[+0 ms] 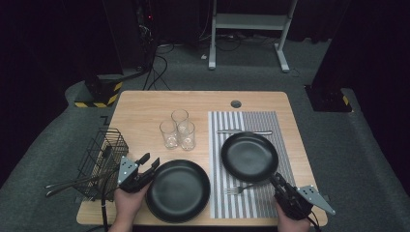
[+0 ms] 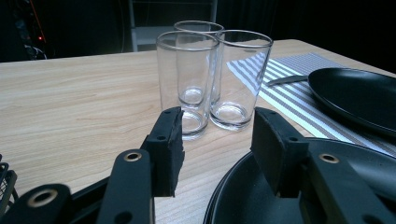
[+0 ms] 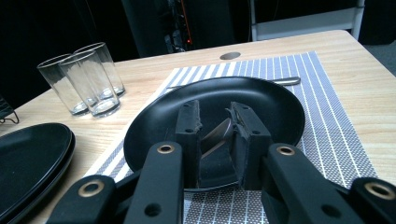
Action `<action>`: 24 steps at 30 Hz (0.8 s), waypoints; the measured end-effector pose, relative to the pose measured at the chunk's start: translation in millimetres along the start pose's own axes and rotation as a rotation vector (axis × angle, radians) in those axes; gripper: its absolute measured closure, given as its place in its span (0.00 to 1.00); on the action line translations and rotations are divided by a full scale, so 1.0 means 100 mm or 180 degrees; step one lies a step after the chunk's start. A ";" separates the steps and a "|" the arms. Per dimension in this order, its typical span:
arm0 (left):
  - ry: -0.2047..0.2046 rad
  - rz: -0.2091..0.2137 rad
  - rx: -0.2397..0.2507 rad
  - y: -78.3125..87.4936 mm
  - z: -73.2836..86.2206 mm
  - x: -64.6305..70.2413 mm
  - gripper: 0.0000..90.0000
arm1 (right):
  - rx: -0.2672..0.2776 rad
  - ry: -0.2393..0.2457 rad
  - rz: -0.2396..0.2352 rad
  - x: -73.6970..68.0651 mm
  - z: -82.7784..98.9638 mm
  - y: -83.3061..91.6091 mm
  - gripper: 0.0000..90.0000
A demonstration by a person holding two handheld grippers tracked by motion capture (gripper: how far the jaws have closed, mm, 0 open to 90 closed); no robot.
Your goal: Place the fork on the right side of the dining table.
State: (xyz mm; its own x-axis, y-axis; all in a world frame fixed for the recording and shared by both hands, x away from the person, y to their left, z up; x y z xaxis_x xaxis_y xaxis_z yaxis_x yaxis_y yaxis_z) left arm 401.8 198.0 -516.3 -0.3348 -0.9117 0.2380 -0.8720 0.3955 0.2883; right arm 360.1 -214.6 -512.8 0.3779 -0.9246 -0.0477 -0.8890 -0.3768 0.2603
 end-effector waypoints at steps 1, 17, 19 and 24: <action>0.0008 0.0001 -0.0003 0.00 0.00 0.00 0.59 | -0.0011 -0.0002 -0.0002 0.00 0.00 0.00 0.83; 0.0007 -0.0019 0.0005 0.01 0.00 -0.02 0.59 | -0.0042 -0.0022 0.0022 0.06 0.05 -0.03 0.81; 0.0015 -0.0017 0.0004 0.01 0.00 -0.02 0.59 | -0.0051 -0.0038 0.0014 0.07 0.06 -0.03 0.81; 0.0021 -0.0023 0.0006 0.01 0.00 -0.03 0.59 | -0.0059 -0.0040 0.0034 0.08 0.08 -0.02 0.81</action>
State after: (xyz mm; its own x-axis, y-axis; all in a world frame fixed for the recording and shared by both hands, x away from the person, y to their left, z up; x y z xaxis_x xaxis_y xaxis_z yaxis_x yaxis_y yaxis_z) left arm 401.8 201.6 -516.7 -0.3263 -0.9138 0.2420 -0.8751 0.3888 0.2882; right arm 362.9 -221.2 -521.1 0.3650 -0.9293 -0.0570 -0.8880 -0.3658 0.2786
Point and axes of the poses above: each handheld gripper's, and its own axes: y roughly backward along the jaws, z roughly out of its underside, x roughly to its right, the point moved 10 cm from there along -y, roughly forward along the jaws, and after that the axes turned 11 degrees about y, right-handed, at the moved point
